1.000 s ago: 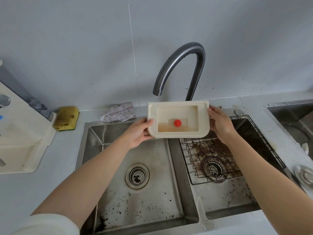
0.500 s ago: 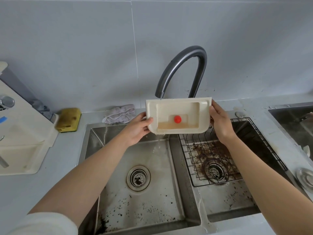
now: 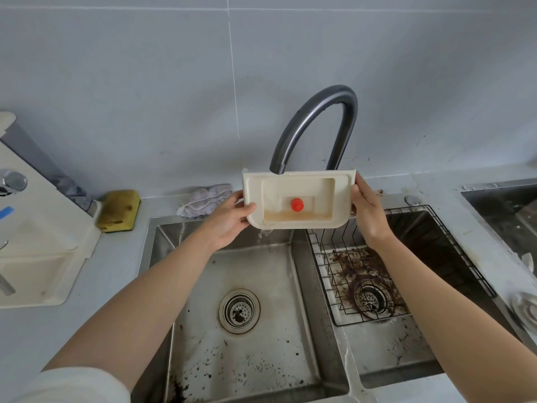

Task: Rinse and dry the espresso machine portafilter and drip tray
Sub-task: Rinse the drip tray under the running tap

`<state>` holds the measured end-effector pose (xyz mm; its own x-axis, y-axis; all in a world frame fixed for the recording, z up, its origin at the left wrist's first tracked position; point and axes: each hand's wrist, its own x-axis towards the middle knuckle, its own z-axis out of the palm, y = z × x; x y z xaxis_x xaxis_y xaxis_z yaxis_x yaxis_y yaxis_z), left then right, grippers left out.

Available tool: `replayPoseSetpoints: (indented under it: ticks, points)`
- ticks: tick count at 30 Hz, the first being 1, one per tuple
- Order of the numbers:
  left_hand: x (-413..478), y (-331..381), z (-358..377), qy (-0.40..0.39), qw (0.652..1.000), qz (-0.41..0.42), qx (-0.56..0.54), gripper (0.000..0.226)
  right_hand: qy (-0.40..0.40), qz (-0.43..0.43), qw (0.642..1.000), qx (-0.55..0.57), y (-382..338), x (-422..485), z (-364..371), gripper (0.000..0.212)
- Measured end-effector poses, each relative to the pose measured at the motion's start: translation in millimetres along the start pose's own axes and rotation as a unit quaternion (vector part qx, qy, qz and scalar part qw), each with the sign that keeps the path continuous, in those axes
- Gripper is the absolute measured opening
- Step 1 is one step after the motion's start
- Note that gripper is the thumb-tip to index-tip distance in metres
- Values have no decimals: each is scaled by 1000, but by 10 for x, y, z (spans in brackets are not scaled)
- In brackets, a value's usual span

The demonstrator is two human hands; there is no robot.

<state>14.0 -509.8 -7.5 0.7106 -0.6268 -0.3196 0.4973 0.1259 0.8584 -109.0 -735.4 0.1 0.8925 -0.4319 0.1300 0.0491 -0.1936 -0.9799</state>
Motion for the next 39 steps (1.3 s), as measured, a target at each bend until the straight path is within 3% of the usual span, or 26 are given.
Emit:
replayPoseSetpoints:
  ticks: [10, 19, 25, 32, 39]
  points:
    - [34, 210, -89, 17, 994, 14, 107, 44, 43, 35, 998, 35, 73, -8, 178, 30]
    - [-99, 416, -213, 29, 974, 27, 221, 33, 86, 116, 982, 118, 221, -28, 423, 30]
    - [-184, 574, -208, 42, 968, 35, 247, 33, 97, 190, 954, 211, 278, 14, 587, 35]
    - [-286, 685, -208, 32, 958, 58, 277, 28, 90, 194, 937, 278, 262, 54, 715, 29]
    - [-365, 739, -244, 48, 947, 86, 305, 29, 72, 212, 923, 312, 214, 99, 841, 37]
